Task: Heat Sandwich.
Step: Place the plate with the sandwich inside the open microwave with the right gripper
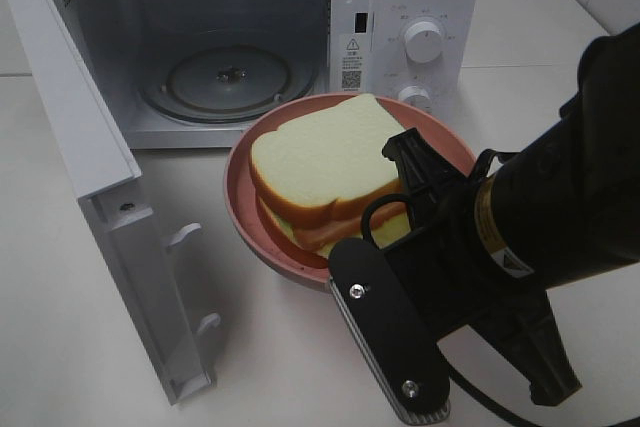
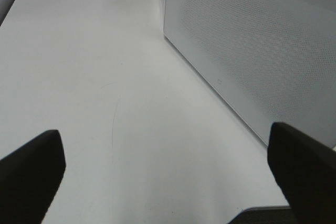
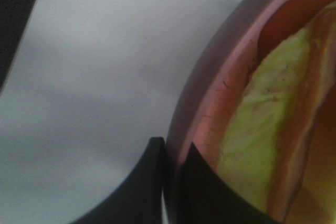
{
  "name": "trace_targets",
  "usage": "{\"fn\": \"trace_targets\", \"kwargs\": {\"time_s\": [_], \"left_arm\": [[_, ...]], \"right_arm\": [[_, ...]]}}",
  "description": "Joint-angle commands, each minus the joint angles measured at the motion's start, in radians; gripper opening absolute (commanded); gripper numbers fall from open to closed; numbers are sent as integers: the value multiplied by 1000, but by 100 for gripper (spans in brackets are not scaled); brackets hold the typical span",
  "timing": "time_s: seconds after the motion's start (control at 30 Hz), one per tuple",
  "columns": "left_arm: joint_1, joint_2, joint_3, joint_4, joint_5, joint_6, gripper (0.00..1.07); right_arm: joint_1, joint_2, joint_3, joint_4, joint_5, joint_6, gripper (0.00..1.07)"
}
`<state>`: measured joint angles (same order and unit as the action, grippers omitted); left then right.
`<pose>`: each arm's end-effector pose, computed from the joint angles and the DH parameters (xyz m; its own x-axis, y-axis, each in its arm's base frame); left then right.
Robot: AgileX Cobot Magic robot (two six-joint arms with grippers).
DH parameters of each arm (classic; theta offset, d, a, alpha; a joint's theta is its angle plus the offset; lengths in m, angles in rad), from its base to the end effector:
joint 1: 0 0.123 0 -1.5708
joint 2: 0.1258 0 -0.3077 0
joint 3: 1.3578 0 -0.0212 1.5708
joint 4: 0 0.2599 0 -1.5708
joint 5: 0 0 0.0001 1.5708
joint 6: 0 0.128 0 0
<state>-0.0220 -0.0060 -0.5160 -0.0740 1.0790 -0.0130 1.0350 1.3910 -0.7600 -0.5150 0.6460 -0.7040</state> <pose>0.0092 -0.0086 0.2681 -0.4549 -0.0379 -0.8897 0.0583 0.9957 -0.0722 0.1702 0.2123 0.2036 0.4860 -0.8721 0.0569 -0.7397 -0.4451 -0.5046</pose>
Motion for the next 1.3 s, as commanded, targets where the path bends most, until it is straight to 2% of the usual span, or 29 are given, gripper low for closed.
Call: {"fn": "trace_targets", "kwargs": {"time_s": [0.03,0.47,0.9,1.1,1.2,1.3], "left_arm": [[-6,-18,2,-10,-11,1,100],[-6,-18,2,-10,-11,1,100],[-6,-18,2,-10,-11,1,100],[-6,-18,2,-10,-11,1,100],[-6,-18,2,-10,-11,1,100],[-6,-18,2,-10,-11,1,100]], "right_arm": [[3,-6,-1,-24,-30,-45,1],[3,-6,-1,19,-33,16,2],[-4,-6,-1,30,-39,-210,0],[-99,-6,-1,108,-83,-320,0],[-161,-6,-1,176,-86,-465,0],[-194,-6,-1,183,-96,-526,0]]}}
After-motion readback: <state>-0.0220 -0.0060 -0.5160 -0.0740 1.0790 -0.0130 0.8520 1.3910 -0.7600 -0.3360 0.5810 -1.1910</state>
